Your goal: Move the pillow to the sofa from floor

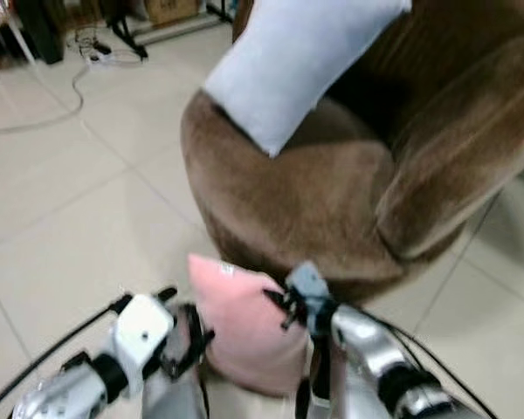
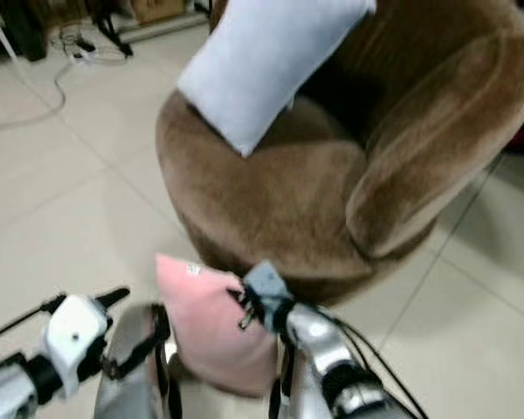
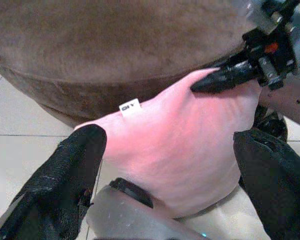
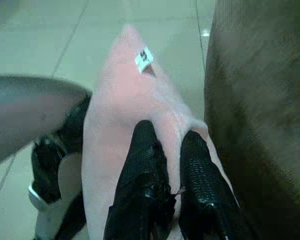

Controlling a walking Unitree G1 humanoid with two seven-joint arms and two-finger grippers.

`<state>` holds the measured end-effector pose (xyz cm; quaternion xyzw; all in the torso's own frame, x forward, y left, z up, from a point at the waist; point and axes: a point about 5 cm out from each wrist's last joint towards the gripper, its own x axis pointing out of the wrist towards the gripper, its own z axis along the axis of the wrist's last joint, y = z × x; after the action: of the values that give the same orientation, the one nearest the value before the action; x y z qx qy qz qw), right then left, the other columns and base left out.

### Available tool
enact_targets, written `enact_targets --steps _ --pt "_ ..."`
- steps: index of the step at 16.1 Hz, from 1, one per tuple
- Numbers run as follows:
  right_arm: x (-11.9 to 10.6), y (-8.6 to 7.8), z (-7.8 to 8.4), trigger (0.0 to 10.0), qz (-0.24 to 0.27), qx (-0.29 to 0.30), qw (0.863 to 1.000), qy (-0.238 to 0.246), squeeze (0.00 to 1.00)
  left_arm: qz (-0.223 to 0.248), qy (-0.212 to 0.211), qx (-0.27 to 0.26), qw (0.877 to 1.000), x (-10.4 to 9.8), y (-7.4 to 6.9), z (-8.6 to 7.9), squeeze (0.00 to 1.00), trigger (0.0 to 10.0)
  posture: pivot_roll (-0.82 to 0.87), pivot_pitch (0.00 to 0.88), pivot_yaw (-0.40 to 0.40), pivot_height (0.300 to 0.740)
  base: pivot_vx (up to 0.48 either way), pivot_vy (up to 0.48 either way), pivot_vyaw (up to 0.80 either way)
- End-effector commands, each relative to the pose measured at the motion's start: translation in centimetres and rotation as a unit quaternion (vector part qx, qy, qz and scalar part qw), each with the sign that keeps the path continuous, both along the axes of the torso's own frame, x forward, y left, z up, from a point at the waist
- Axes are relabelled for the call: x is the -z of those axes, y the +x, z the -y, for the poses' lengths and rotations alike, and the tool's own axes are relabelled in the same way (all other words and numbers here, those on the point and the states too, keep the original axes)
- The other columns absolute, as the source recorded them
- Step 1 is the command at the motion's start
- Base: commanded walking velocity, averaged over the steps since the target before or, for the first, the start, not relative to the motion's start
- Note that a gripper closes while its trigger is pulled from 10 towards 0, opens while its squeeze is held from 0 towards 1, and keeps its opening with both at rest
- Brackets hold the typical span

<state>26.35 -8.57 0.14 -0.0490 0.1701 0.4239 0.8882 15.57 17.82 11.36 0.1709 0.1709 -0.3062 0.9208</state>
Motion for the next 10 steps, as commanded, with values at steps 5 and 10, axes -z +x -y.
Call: enact_targets --steps 5,10 --pt "-10.3 2.4 2.4 10.0 0.125 0.059 0.972 0.191 0.00 0.025 -0.004 -0.010 1.000 -0.1 0.7 0.3 0.58 10.0 0.20 0.000 -0.046 0.616 0.000 0.000 0.00" --pt "-20.4 0.7 4.4 10.0 0.184 0.095 0.924 0.323 0.00 0.075 -0.077 -0.078 0.991 -1.7 1.6 1.0 0.58 10.0 0.14 0.000 -0.053 0.661 0.000 0.000 0.00"
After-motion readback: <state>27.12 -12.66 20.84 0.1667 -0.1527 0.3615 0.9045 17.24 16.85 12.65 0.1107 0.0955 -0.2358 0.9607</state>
